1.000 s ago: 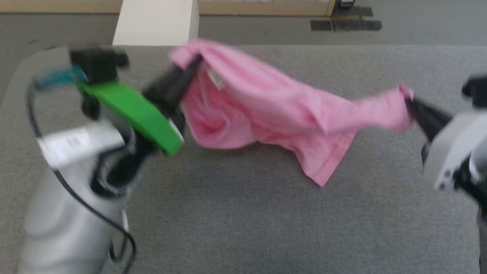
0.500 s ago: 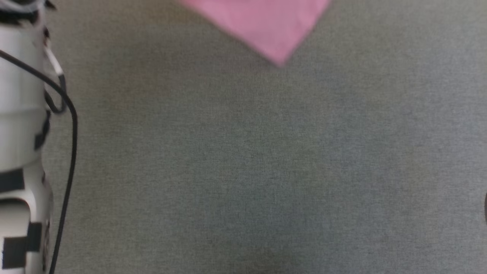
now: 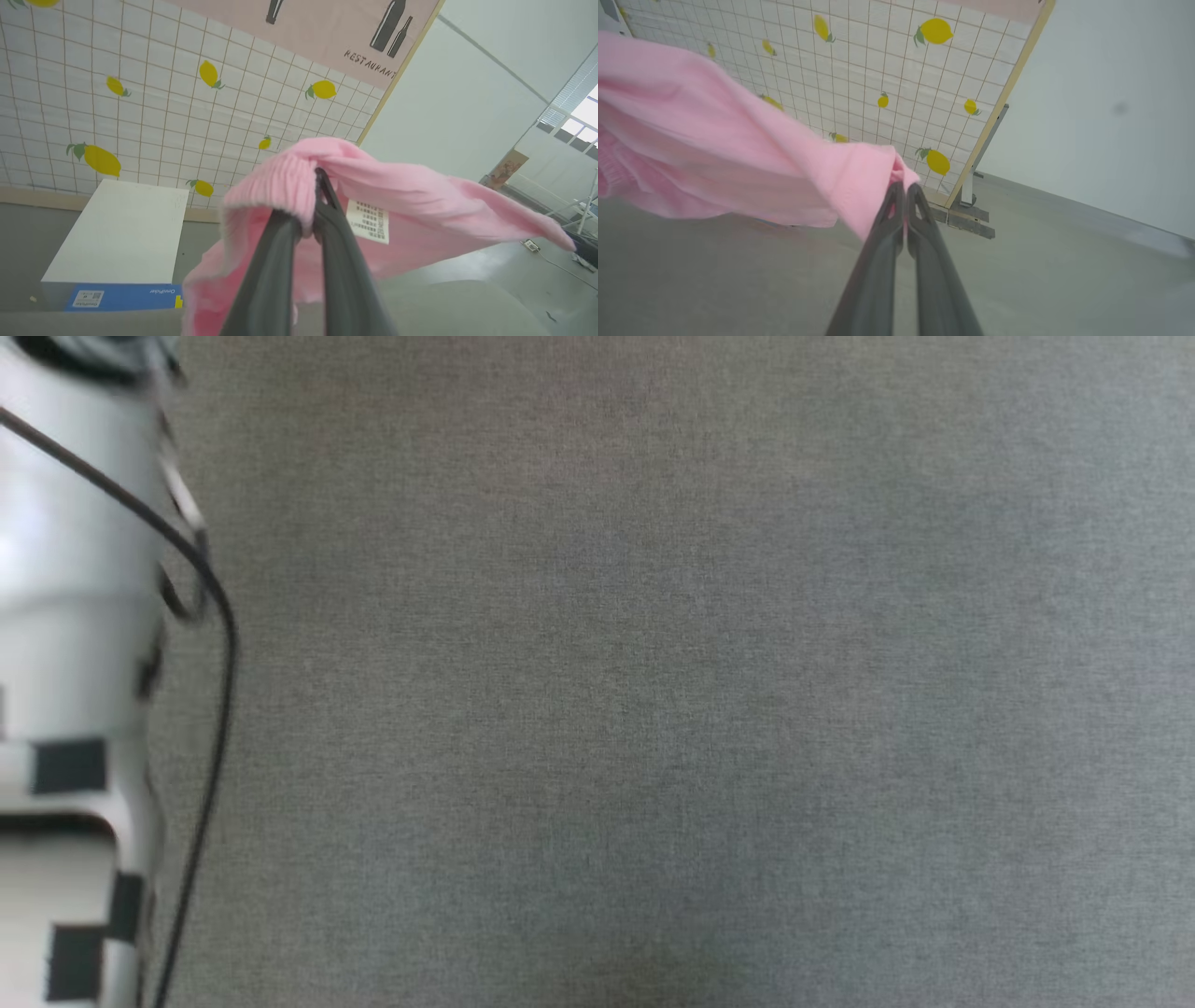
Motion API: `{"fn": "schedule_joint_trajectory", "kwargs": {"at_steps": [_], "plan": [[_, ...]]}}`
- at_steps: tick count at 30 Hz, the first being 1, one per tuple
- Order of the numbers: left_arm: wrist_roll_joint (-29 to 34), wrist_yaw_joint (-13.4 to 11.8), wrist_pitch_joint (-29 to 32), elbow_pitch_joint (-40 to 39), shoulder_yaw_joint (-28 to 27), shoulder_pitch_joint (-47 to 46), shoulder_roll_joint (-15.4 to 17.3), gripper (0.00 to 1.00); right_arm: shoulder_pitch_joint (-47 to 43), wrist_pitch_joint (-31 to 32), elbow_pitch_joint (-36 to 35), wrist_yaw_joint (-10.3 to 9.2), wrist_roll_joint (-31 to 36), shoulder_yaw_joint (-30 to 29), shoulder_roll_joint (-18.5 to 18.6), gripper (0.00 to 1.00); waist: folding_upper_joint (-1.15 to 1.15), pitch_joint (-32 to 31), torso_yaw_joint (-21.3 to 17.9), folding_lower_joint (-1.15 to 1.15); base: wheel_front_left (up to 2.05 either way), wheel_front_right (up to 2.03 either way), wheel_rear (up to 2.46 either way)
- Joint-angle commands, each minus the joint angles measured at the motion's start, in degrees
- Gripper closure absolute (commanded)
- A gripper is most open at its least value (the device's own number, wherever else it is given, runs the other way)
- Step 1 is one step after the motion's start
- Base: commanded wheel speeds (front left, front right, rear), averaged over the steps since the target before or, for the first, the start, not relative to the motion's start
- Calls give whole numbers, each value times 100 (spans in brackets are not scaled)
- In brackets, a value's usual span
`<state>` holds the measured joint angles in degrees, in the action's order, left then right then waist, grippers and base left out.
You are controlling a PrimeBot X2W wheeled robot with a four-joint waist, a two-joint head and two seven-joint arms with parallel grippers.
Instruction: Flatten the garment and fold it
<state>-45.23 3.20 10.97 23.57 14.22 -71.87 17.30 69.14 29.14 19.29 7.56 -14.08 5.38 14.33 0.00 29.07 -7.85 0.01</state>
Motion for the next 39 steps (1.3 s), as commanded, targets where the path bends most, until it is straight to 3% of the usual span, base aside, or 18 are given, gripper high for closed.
{"fn": "schedule_joint_trajectory", "kwargs": {"at_steps": [1, 6, 13, 18, 22, 31, 35, 39], "plan": [[-8, 84, 68, 79, 102, 276, 51, 100, -286, 94, 70, -8, -85, 81, 57, 100, 0, -78, 20, -1, 0, 0, 0], [-51, 293, 402, 212, 611, 1297, 139, 100, -1310, 657, 44, -8, -511, 509, 332, 100, 0, -416, 58, -1, 0, 0, 0], [-168, 385, 794, -526, 1338, 3204, 451, 100, -3228, 1464, -859, -8, -1140, 636, 890, 100, 0, -1089, 64, -1, 0, 0, 0], [-322, 89, 884, -1369, 1537, 4716, 648, 100, -4818, 1905, -1745, -8, -1237, 127, 948, 100, 0, -1499, 72, -1, 0, 0, 0], [-467, -309, 973, -2117, 1632, 5817, 778, 100, -6135, 2254, -2453, -8, -1169, -523, 675, 100, 0, -1715, 134, -1, 0, 0, 0], [-722, -1153, 1122, -3527, 1611, 7498, 1112, 100, -8443, 3168, -3953, -8, -722, -1705, -549, 100, 0, -1926, 318, -1, 0, 0, 0], [-817, -1322, 1016, -3970, 1556, 7845, 1080, 100, -8821, 3358, -4515, -8, -620, -1947, -899, 100, 0, -1934, 380, -1, 0, 0, 0], [-873, -1265, 765, -4147, 1496, 7874, 913, 100, -8715, 3271, -4880, -8, -613, -1854, -971, 100, 0, -1939, 433, -1, 0, 0, 0]]}}
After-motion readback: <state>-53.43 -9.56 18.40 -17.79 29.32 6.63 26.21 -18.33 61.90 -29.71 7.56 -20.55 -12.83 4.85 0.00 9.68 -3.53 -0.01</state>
